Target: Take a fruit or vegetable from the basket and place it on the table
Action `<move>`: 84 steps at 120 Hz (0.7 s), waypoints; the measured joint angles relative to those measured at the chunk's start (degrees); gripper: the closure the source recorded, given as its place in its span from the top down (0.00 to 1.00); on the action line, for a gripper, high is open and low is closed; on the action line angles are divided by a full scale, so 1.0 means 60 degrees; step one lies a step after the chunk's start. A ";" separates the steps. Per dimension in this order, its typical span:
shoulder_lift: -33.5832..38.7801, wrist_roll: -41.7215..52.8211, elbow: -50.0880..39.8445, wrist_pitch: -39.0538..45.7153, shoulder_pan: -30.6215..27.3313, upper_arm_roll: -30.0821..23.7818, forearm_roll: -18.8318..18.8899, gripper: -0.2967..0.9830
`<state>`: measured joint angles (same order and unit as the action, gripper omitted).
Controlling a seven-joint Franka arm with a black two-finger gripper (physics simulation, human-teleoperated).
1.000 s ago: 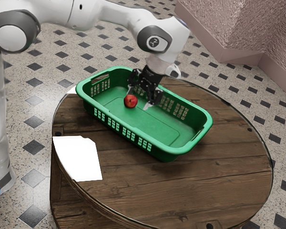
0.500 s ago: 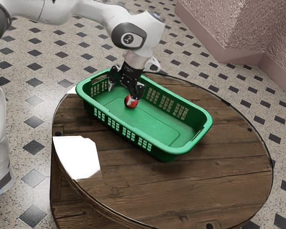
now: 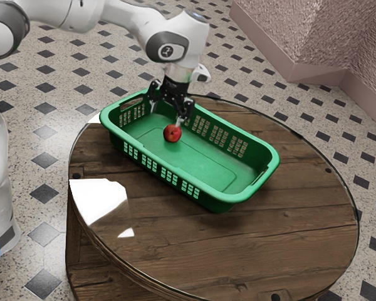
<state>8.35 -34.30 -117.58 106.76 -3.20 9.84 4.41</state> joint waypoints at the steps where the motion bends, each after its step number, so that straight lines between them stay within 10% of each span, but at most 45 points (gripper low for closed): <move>1: -0.0005 0.0006 0.0001 0.0017 -0.0004 0.0015 0.0001 0.77; 84: -0.1833 0.0513 0.0534 0.1007 0.0090 0.0116 -0.0315 0.77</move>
<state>-2.64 -31.22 -114.37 112.81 -2.66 10.53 2.52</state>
